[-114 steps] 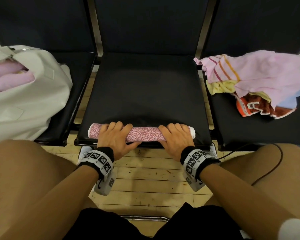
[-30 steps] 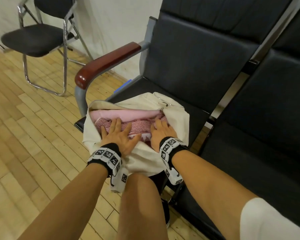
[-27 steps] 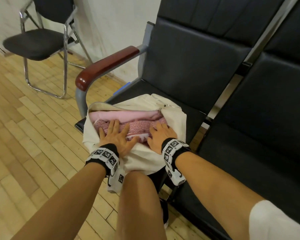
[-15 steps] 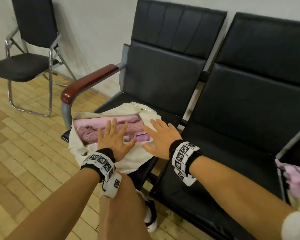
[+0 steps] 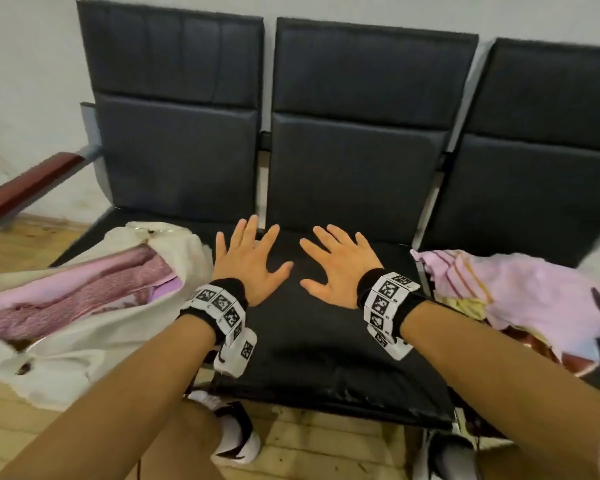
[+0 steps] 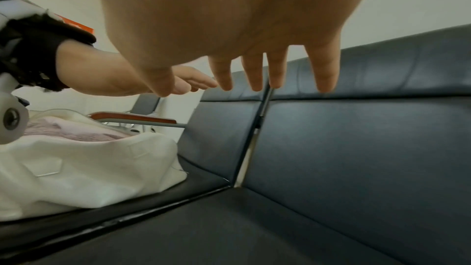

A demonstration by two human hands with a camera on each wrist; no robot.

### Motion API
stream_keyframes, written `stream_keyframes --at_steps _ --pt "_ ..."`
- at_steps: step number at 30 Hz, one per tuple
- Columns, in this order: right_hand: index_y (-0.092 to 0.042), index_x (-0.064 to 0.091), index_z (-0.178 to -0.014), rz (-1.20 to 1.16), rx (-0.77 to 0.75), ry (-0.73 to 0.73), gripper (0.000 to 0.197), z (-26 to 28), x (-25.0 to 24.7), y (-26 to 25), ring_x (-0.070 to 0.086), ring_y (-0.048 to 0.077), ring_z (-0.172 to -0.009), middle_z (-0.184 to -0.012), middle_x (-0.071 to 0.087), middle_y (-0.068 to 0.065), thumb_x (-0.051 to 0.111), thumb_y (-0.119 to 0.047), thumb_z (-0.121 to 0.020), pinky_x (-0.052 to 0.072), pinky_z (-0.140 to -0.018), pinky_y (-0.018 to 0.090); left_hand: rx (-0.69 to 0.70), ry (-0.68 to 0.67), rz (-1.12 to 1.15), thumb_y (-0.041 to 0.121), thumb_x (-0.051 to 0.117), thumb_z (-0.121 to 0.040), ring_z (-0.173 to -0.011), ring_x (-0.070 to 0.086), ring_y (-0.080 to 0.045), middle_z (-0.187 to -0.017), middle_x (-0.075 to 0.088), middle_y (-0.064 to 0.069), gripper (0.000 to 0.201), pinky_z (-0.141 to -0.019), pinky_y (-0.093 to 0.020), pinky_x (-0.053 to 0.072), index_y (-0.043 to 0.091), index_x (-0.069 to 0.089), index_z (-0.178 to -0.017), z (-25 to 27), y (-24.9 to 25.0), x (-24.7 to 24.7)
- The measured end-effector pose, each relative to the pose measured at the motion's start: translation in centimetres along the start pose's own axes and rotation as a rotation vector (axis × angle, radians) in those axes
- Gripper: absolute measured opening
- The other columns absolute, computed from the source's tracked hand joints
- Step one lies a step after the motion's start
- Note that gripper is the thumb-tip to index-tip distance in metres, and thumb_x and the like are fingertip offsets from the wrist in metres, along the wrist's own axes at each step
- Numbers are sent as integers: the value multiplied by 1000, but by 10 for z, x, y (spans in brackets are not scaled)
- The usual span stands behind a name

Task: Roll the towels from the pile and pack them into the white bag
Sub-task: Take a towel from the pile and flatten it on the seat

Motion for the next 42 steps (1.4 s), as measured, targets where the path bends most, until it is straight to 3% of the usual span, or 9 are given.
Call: stream_keyframes --at_steps 9,13,20,26,30,32,35,42 --pt "-31 16 -154 -76 243 13 77 66 40 115 15 26 -149 -162 16 4 36 -68 -89 27 -113 54 184 -73 28 72 32 -91 -152 -9 -24 -166 -6 -5 79 -121 -55 -2 38 4 -156 -42 138 42" --pt "-27 18 -154 -94 324 -32 74 86 67 161 17 28 -147 -161 18 6 37 -64 -92 26 -115 52 133 -133 118 71 34 -91 -152 -7 -23 -166 -5 -3 78 -122 -55 0 37 6 -156 -57 168 68" --pt "-20 44 -139 -99 468 -153 63 115 144 236 35 29 -135 -148 37 8 47 -57 -88 37 -106 49 41 -182 269 65 41 -93 -153 -3 -26 -166 0 -5 76 -122 -54 2 33 13 -157 -79 203 111" --pt "-22 52 -139 7 613 -293 61 135 199 297 14 29 -147 -161 16 8 51 -52 -86 19 -118 49 -18 -243 319 63 44 -93 -152 1 -27 -166 4 -6 76 -122 -55 6 32 16 -156 -82 212 148" --pt "-27 48 -139 80 613 -358 60 140 222 313 -2 30 -149 -164 -3 5 51 -52 -84 11 -116 53 -16 -254 324 62 46 -93 -152 3 -28 -166 6 -6 75 -122 -54 8 32 16 -156 -83 215 162" --pt "-28 43 -141 79 633 -338 64 138 224 317 -1 28 -148 -164 0 1 50 -52 -83 16 -112 51 -14 -259 324 62 46 -94 -152 3 -28 -165 7 -6 75 -122 -54 8 32 17 -156 -82 214 166" --pt "-22 35 -147 25 651 -244 71 130 214 318 14 22 -145 -161 16 -1 50 -50 -84 28 -105 47 -18 -264 314 62 46 -94 -152 5 -28 -165 10 -7 75 -121 -54 9 32 17 -156 -81 210 170" --pt "-15 55 -132 -247 524 240 46 103 128 289 48 28 -127 -140 53 8 59 -27 -88 33 -103 47 6 -235 422 57 55 -92 -151 10 -29 -164 15 -7 80 -120 -53 21 30 16 -156 -85 210 146"
Point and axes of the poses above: each hand's wrist, its own z-axis away from the middle knuckle, its own x-axis out of the palm, y = z × x, the point moved 9 cm from there along -z, towards the middle knuckle
